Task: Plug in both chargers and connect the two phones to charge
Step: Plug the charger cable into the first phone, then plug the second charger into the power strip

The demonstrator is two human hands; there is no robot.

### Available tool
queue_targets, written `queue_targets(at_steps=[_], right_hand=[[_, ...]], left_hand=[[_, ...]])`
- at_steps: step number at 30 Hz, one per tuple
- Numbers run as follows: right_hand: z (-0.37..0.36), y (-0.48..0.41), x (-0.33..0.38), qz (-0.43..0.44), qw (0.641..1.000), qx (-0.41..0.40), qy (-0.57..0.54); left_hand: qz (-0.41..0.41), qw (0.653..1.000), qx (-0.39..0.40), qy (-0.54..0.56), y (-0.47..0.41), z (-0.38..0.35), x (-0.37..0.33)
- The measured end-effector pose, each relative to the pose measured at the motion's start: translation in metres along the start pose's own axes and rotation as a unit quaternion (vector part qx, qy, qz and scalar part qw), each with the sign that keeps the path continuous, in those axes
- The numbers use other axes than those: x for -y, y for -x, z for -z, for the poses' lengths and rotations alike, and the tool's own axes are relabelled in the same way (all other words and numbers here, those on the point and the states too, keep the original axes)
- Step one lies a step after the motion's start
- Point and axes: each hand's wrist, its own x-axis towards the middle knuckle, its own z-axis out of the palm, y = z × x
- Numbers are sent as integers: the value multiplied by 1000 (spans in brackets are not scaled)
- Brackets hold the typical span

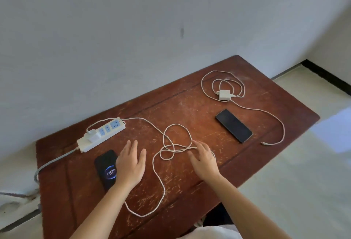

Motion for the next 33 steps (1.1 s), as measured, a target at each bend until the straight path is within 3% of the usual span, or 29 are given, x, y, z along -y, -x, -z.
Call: queue_targets(at_steps=[5,10,22,26,31,33], right_hand=[[44,-3,-39,-87,991,-90,-55],[81,-33,-77,-114,987,-91,-61],[164,-203,-126,23,998,-50,9],[167,-251,-115,70,995,-27,66],[162,-282,-119,123,973,58,188],[163,-285,-121,147,967,45,202]], left_hand=[[-99,993,34,-57,-22,-26,-71],[-137,986,57,-71,-45,-65,-129],[-24,980,137,-145,-105,-173,-216],[1,972,157,-174,-97,-185,-215],[10,965,171,-200,-94,-184,-220],[23,965,178,-193,-97,-181,-224]])
